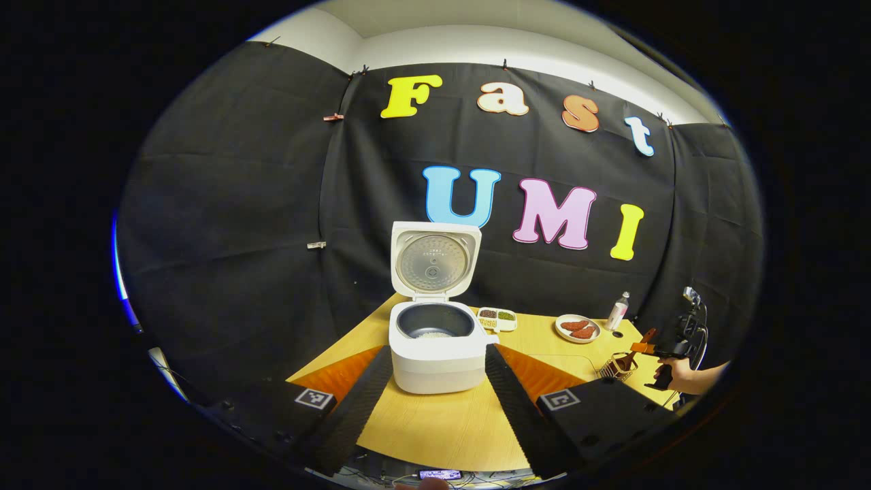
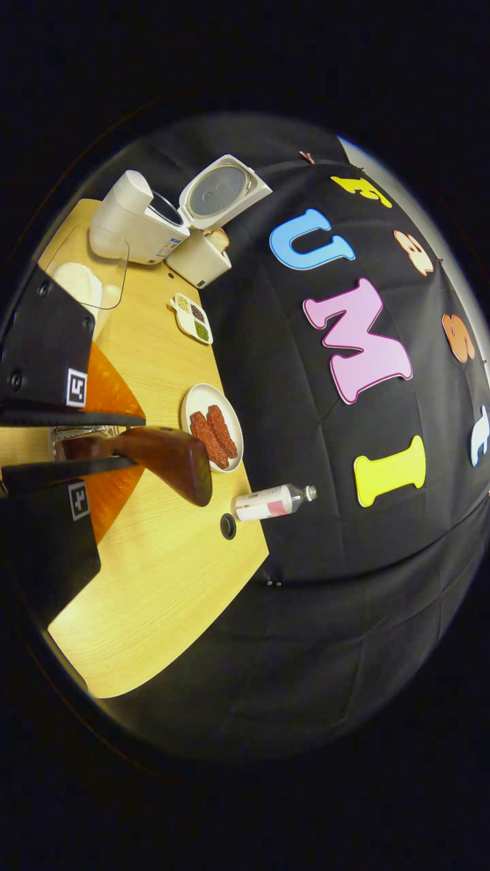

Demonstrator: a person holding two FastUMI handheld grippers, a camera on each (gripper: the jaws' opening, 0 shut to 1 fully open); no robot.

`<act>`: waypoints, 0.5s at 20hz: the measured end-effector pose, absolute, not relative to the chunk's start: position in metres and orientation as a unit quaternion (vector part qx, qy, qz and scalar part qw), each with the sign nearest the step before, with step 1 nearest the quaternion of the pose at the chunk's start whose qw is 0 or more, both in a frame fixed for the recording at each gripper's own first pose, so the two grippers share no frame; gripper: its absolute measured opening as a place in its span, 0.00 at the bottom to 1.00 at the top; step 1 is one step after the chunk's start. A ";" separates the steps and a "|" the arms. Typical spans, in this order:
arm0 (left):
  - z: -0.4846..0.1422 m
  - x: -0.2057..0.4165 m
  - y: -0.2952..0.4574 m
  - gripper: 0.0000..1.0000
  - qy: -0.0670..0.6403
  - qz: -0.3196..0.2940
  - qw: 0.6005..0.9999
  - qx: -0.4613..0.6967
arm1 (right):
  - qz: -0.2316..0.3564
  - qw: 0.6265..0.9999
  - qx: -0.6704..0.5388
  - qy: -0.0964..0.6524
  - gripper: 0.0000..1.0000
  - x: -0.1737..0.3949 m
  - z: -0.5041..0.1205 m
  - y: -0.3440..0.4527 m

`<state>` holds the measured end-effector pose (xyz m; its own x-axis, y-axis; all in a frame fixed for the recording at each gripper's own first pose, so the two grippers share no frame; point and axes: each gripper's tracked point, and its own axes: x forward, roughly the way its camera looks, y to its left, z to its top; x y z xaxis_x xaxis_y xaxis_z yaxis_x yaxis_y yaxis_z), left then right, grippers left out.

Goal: Close the left gripper, press the button to open the rice cooker; take a wooden spoon from the chopstick holder with the right hand, scoop a spoonful of rice and pour it into the rice cooker, then put the wooden spoon back into the chopstick holder.

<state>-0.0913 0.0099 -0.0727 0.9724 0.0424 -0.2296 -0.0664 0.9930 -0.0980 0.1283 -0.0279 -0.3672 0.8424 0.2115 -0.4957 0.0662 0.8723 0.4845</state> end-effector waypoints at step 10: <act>-0.060 -0.090 0.019 0.95 0.092 0.004 0.994 -0.055 | -0.006 0.923 0.264 0.278 0.93 0.082 -0.335 -0.057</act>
<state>-0.0897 0.0185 -0.0599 0.9830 -0.0018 -0.1835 -0.0183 0.9940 -0.1077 0.0823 -0.0571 -0.3350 0.8449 0.1370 -0.5170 0.1575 0.8600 0.4853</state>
